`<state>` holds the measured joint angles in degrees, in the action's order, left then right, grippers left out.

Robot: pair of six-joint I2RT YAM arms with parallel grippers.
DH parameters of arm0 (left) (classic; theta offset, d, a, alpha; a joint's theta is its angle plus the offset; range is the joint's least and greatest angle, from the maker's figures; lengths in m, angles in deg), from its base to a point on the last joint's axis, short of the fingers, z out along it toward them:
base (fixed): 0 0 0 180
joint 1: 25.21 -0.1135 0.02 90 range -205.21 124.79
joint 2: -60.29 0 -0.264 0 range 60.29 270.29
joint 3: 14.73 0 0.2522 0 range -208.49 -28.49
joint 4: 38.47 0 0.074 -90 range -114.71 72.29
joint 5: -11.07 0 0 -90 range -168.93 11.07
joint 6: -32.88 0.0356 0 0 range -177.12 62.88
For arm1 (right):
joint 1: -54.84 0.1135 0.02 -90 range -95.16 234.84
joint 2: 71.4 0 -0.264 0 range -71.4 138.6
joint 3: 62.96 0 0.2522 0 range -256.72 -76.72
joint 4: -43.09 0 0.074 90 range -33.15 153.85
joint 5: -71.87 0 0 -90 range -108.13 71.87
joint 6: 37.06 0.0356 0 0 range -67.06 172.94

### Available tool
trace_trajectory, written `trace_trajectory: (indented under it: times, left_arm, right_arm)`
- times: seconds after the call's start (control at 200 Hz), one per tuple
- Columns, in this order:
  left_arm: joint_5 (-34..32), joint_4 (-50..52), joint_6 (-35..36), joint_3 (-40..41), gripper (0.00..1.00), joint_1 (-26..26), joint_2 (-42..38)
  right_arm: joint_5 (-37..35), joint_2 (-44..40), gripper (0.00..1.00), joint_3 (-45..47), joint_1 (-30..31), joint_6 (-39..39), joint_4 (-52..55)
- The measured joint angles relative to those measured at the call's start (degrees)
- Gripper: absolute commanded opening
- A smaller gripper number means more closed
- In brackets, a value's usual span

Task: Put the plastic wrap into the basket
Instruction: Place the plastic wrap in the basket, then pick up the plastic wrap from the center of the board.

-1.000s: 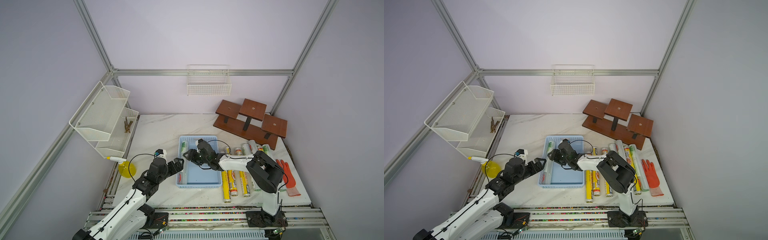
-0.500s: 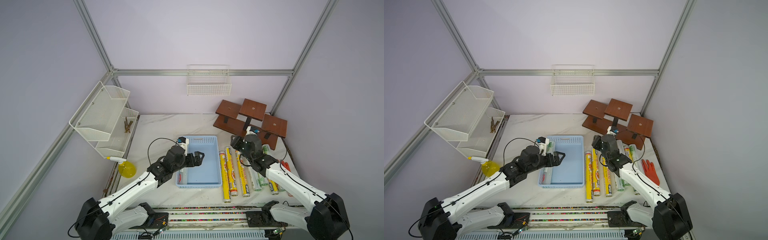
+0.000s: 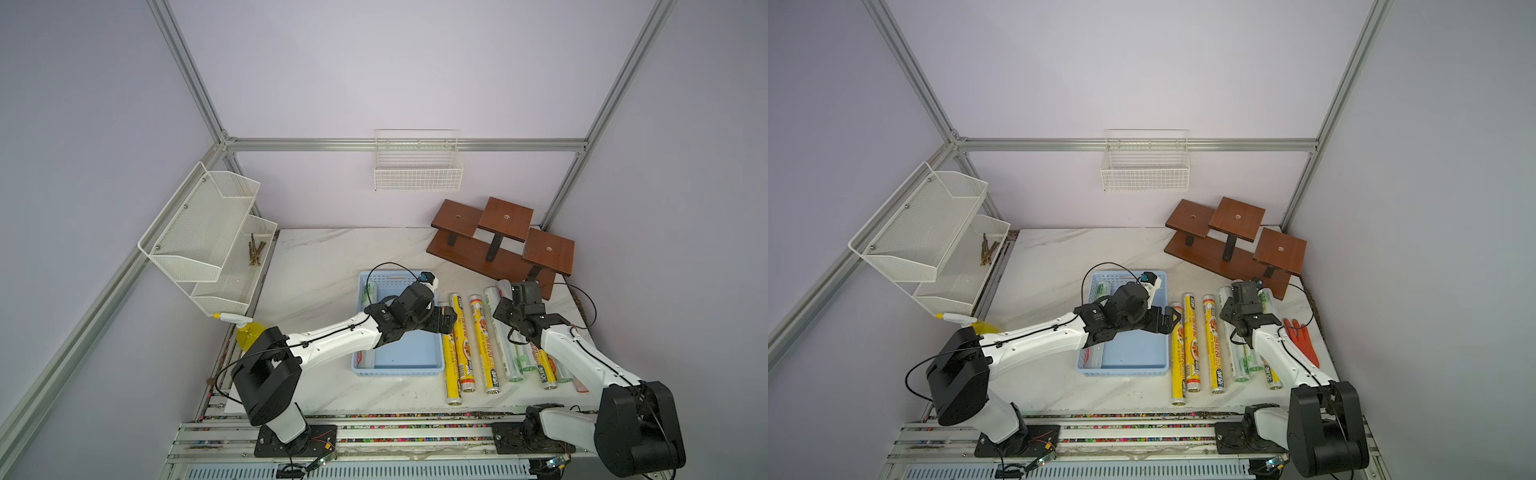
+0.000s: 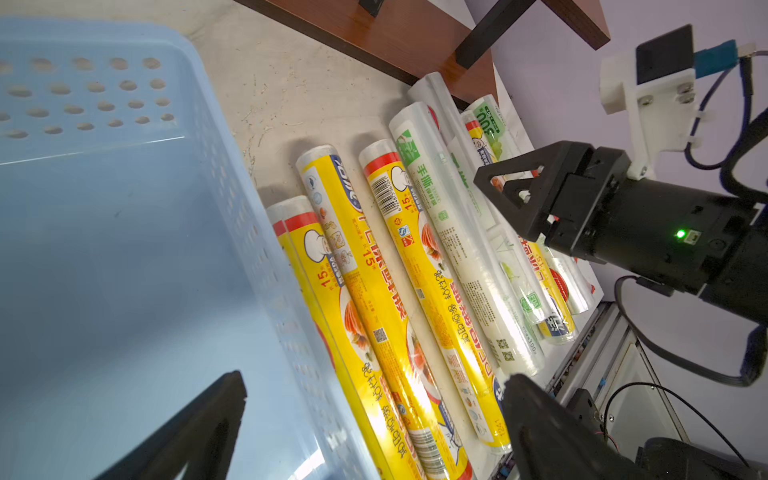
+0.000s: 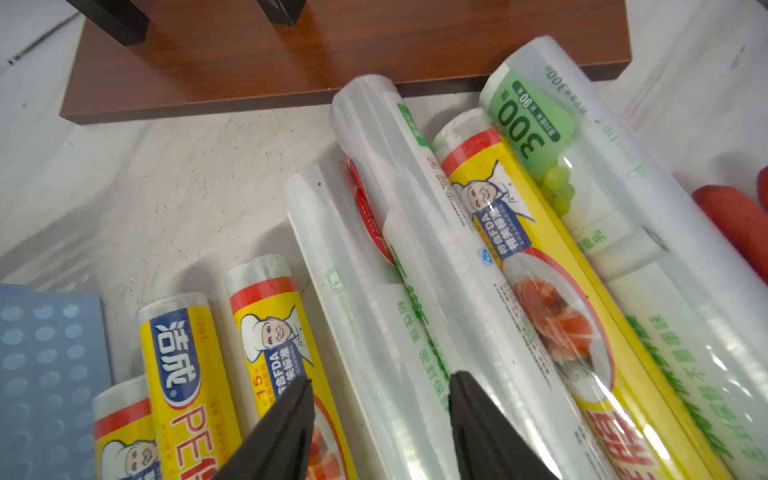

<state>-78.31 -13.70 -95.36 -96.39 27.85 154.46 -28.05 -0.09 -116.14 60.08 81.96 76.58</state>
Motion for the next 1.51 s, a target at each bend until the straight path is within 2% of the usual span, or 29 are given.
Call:
trace_trajectory:
  times: [0.125, 0.265, 0.46, 0.635, 0.745, 1.03, 1.505]
  left_arm:
    - [0.2, 0.3, 0.2, -3.5, 1.0, 1.2, 3.0]
    - [1.2, 0.6, 0.4, -6.0, 1.0, 2.1, 5.6]
    - [2.2, 0.9, 0.4, -7.6, 1.0, 2.9, 8.2]
    - [2.6, 1.1, 0.4, -9.2, 1.0, 3.0, 9.9]
    - [2.6, 1.1, 0.3, -9.8, 1.0, 3.0, 10.1]
    - [3.2, 1.1, 0.3, -11.0, 1.0, 3.2, 11.6]
    - [3.2, 1.1, 0.0, -11.0, 1.0, 3.3, 11.9]
  right_arm:
    - [-1.3, 3.2, 0.57, -2.1, 0.0, -1.2, 2.7]
    - [-4.0, 3.1, 0.54, -2.2, -0.9, -2.1, 4.1]
    - [2.6, 3.3, 0.54, -2.0, -2.3, -3.9, 3.3]
    - [5.7, 8.4, 0.55, -2.2, -2.2, -5.4, 3.0]
    - [5.6, 10.1, 0.55, -3.5, -1.8, -6.3, 3.1]
    - [4.2, 14.9, 0.64, -6.5, 0.3, -7.7, 4.3]
    - [3.3, 21.8, 0.64, -10.0, 2.1, -9.6, 7.2]
